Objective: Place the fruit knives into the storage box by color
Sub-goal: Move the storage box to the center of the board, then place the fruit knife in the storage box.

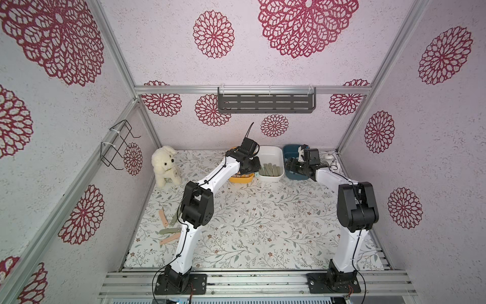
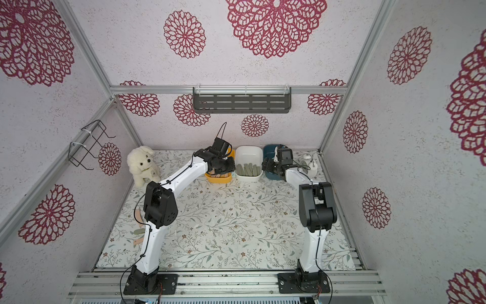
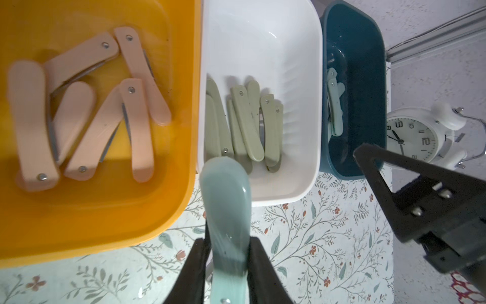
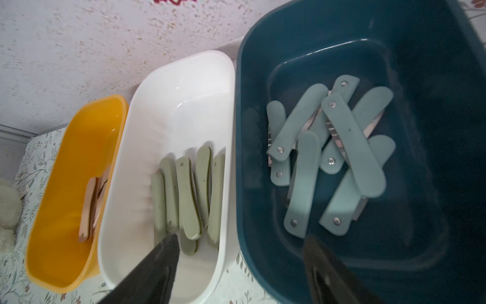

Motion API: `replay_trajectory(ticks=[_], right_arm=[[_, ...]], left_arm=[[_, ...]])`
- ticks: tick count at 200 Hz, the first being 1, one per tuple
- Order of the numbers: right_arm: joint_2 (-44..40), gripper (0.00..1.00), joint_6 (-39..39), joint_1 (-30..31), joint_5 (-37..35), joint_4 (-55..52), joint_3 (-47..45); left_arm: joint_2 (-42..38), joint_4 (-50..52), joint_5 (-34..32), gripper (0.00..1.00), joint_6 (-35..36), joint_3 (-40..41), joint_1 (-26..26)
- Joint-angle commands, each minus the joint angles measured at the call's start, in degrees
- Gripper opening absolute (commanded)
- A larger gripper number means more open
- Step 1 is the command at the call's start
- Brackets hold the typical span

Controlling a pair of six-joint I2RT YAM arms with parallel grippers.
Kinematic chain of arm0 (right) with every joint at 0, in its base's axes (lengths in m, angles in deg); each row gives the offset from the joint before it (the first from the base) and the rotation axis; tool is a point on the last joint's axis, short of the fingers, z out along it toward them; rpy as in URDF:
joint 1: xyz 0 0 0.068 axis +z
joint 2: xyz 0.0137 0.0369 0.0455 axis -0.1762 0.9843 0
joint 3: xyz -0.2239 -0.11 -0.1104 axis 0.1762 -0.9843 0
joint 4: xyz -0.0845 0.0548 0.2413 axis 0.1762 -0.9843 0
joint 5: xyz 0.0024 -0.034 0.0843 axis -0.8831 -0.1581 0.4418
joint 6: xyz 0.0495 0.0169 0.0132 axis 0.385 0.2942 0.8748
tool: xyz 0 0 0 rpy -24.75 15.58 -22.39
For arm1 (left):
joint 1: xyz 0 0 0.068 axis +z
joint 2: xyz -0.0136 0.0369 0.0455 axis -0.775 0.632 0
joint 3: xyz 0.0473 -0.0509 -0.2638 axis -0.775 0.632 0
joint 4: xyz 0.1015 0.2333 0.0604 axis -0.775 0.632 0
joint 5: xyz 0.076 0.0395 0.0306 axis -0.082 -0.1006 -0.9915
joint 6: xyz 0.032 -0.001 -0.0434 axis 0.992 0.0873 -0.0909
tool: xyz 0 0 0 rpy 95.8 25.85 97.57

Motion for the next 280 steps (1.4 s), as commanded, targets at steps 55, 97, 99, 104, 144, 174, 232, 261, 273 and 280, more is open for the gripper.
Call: replay_trajectory(ticks=[55, 97, 99, 104, 144, 174, 232, 261, 273, 280], right_arm=[[10.1, 0.61, -4.6, 5.8, 0.4, -8.4, 14.1], [10.9, 0.51, -5.6, 8.9, -0.4, -10.1, 15.7], [10.8, 0.51, -5.6, 9.0, -0.4, -10.1, 15.7], [10.6, 0.51, -5.7, 9.3, -0.5, -10.1, 15.4], [5.8, 0.56, -5.5, 10.1, -0.1, -9.8, 12.7], [-4.1, 0.68, -3.8, 7.3, -3.0, -10.3, 7.1], [-27.4, 0.72, 4.8, -5.5, -4.6, 2.0, -20.5], [-35.1, 0.72, 6.6, -9.6, -3.0, 5.1, -29.0], [-37.1, 0.72, 6.8, -11.2, -2.1, 5.4, -31.2], [-38.0, 0.72, 6.9, -11.8, -1.5, 5.6, -32.4]], left_arm=[[-9.2, -4.8, -0.5, 0.19, 1.6, 8.4, 2.7], [-11.5, -7.1, 0.3, 0.19, 1.3, 12.3, 3.4], [-11.4, -7.1, 0.3, 0.19, 1.4, 12.4, 3.4], [-11.5, -7.2, 0.4, 0.19, 1.4, 12.5, 3.4], [-10.7, -9.1, 3.2, 0.19, 2.0, 12.3, 3.1], [-7.1, -11.6, 4.7, 0.19, 1.2, 7.7, 1.3], [6.2, -29.9, 9.5, 0.18, -1.5, -2.4, -4.8], [17.7, -33.1, 10.2, 0.19, -4.8, -15.4, -7.5], [22.0, -33.1, 9.6, 0.20, -6.0, -20.2, -8.3], [23.8, -33.4, 9.0, 0.21, -6.9, -22.1, -8.6]])
